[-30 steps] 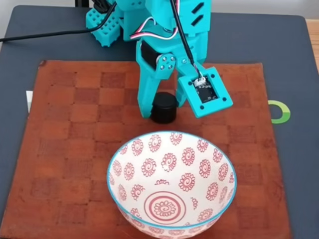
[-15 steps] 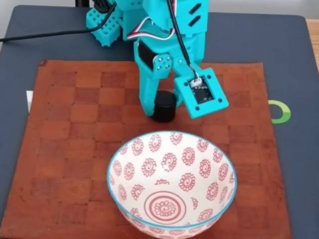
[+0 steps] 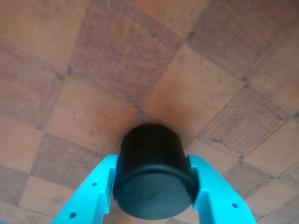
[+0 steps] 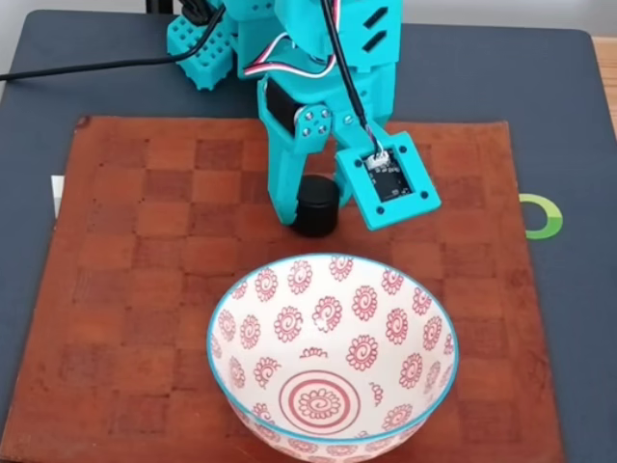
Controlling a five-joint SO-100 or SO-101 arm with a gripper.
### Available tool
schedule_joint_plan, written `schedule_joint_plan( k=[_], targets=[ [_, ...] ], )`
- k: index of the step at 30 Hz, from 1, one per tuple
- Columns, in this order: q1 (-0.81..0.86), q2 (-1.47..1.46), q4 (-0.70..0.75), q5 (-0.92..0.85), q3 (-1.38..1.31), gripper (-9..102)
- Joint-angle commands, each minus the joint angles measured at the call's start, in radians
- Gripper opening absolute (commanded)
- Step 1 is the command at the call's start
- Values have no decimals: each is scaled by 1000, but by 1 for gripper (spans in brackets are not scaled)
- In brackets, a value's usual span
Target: Grasp a black cylinder and put it in a bowl.
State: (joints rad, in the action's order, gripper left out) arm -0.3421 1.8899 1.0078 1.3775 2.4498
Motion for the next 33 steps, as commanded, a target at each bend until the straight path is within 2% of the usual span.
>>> schedule_joint_plan(
  k=[1, 5, 22, 29, 33],
  targets=[
    [5, 23, 6, 3, -5, 11],
    [5, 26, 48, -3, -31, 12],
    [133, 156, 413, -112, -393, 12],
    [206, 74, 523, -218, -629, 12],
    [224, -32, 538, -268, -784, 12]
  ],
)
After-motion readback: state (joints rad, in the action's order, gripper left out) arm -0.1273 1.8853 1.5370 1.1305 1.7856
